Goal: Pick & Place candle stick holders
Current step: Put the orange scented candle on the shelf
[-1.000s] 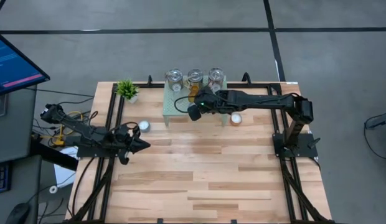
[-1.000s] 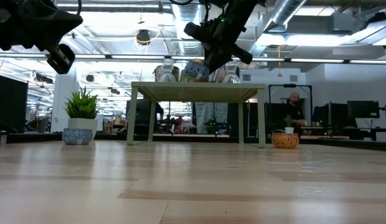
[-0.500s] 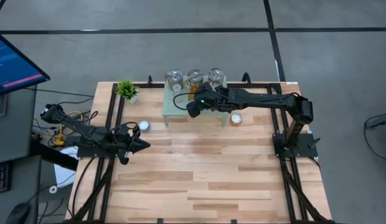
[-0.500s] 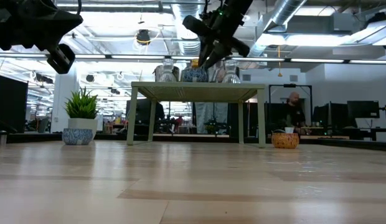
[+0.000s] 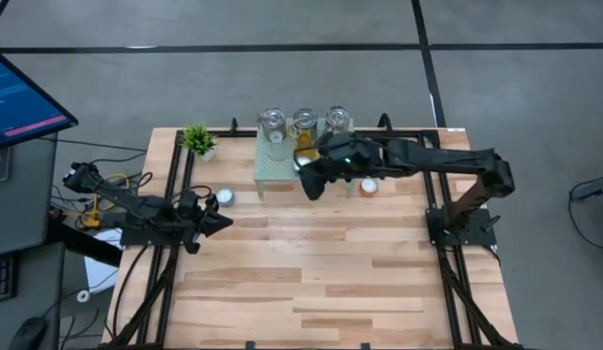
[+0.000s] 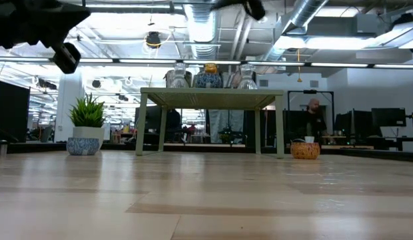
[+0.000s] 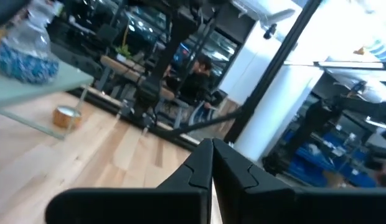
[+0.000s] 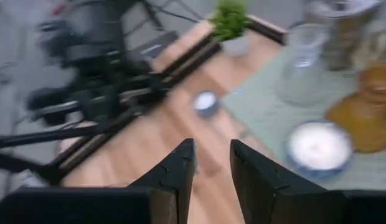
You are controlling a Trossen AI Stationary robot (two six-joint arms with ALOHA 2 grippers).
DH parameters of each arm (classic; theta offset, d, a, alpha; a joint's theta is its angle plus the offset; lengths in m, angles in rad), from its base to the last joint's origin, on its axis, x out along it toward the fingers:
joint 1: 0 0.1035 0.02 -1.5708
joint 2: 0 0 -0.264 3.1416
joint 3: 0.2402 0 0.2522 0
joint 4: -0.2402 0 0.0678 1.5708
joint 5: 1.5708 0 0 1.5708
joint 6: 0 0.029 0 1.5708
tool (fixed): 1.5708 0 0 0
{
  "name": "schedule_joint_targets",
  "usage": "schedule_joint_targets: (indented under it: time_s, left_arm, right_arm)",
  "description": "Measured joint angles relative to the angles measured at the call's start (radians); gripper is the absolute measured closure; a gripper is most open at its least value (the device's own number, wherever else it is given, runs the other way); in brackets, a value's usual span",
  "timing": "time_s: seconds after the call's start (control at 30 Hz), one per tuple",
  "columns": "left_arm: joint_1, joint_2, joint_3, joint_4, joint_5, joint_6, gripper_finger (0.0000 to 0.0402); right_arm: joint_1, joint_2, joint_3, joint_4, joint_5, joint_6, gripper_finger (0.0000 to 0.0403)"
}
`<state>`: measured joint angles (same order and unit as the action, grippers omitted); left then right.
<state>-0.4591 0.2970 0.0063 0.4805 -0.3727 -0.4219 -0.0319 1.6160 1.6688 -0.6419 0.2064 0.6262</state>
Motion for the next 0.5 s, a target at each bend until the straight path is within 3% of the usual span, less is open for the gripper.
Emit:
schedule_joint_targets:
  time_s: [0.33, 0.5]
  left_arm:
    - [0.0, 0.036, 0.0, -0.009, -0.028, 0.25, 0.0396]
    - [0.0, 0.087, 0.0, -0.038, -0.027, 0.253, 0.0398]
  right_arm:
    - [0.113, -0.035, -0.001, 0.07, -0.025, 0.003, 0.0306]
    - [0.144, -0.035, -0.002, 0.068, -0.025, 0.003, 0.0306]
